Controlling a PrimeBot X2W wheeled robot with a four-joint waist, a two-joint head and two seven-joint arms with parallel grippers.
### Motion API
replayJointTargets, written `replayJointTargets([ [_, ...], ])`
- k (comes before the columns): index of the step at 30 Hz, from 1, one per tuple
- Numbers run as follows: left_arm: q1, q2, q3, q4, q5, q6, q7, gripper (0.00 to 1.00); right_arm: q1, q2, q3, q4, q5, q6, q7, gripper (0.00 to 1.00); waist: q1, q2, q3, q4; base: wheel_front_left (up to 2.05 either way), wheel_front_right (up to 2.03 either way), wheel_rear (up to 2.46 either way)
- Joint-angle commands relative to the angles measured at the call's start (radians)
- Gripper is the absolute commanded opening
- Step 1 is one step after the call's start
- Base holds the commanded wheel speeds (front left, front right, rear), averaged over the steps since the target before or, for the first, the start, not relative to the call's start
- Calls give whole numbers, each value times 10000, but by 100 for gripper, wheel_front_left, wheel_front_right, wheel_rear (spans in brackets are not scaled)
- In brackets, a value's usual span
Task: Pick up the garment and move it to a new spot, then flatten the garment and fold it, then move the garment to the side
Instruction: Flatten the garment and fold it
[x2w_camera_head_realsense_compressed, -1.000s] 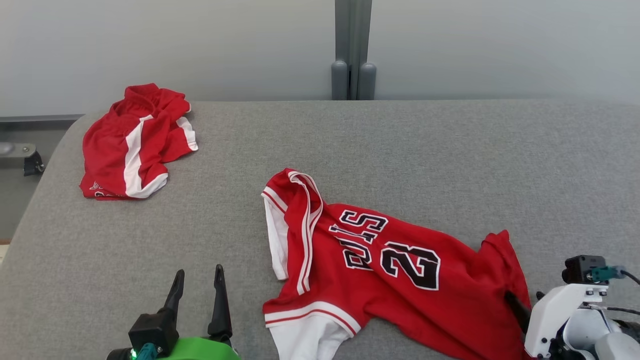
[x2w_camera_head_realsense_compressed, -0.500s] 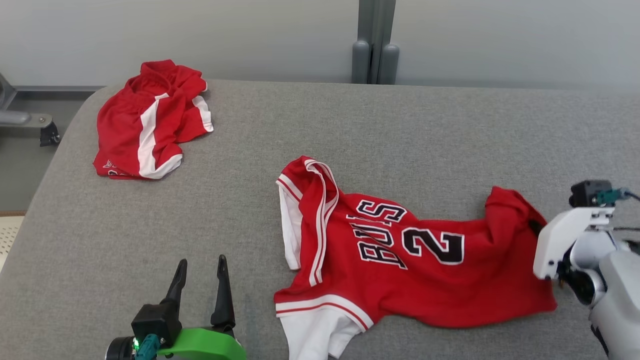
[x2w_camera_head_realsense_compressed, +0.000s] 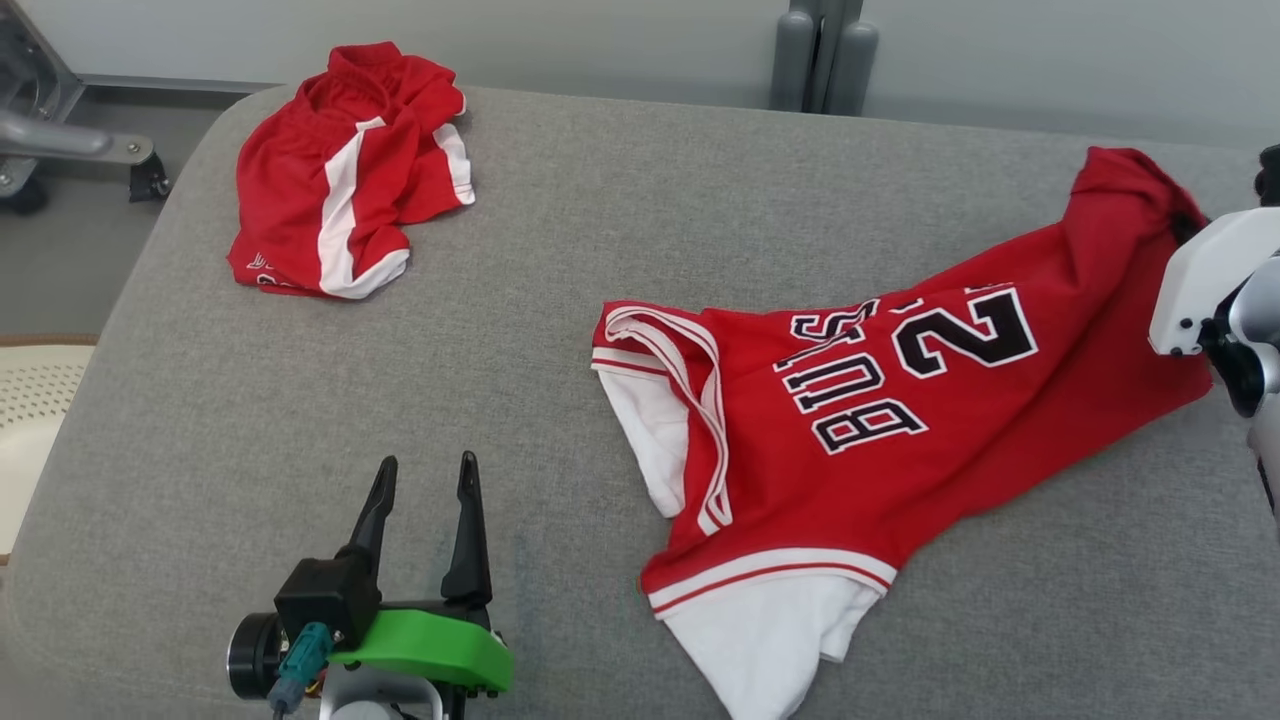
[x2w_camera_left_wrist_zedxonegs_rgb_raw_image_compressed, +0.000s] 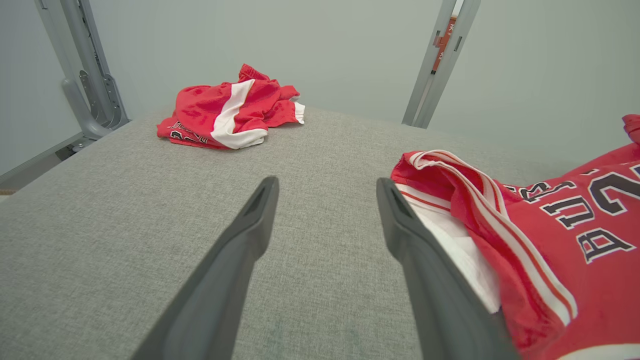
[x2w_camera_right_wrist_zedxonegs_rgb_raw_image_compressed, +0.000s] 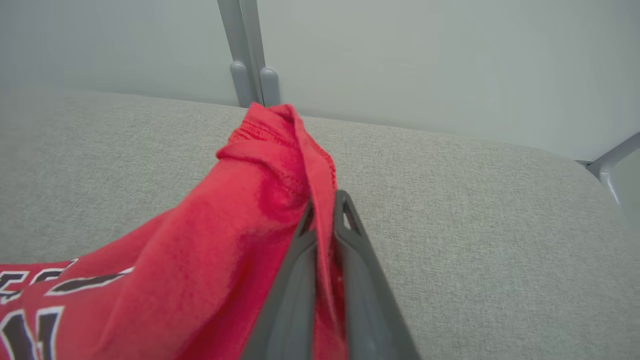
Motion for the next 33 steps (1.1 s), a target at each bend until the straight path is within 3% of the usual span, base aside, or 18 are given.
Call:
replayJointTargets([
  [1,-209,30,1,-3,-51,29,-5,100,-274,-44,-119,274,-227,-16,-206,0,0,0,347,335,0,0,0],
  [2,-247,30,-25,-11,-60,34,-5,100,-467,-55,-266,514,-377,-16,-409,0,0,0,426,396,0,0,0],
  [3,-269,30,-36,-21,-69,33,-5,100,-592,-35,-361,708,-492,-16,-557,20,0,0,474,427,0,0,0],
  [4,-295,30,-49,-20,-74,38,-5,100,-693,50,-419,912,-659,-16,-738,84,0,0,517,453,0,0,0],
  [5,-314,30,-52,-17,-73,44,-5,100,-778,135,-422,1047,-776,-16,-890,100,0,0,537,461,0,0,0],
  [11,-342,30,-137,18,-53,35,-5,100,-1050,448,-260,1622,-938,-16,-1626,100,0,0,407,167,0,0,0],
  [17,-326,30,-354,121,-175,-109,-5,100,-613,659,426,1260,-314,-16,-2533,100,0,0,-98,-419,0,0,0],
  [27,-843,33,-1856,999,-809,-321,-5,100,1667,779,1994,-1145,1455,-16,-3799,100,0,0,-935,-1570,0,0,0],
  [33,-1206,38,-3155,1884,-1380,-431,42,100,3430,975,1832,-2795,1929,-16,-3973,100,0,0,-1042,-2193,0,0,0],
])
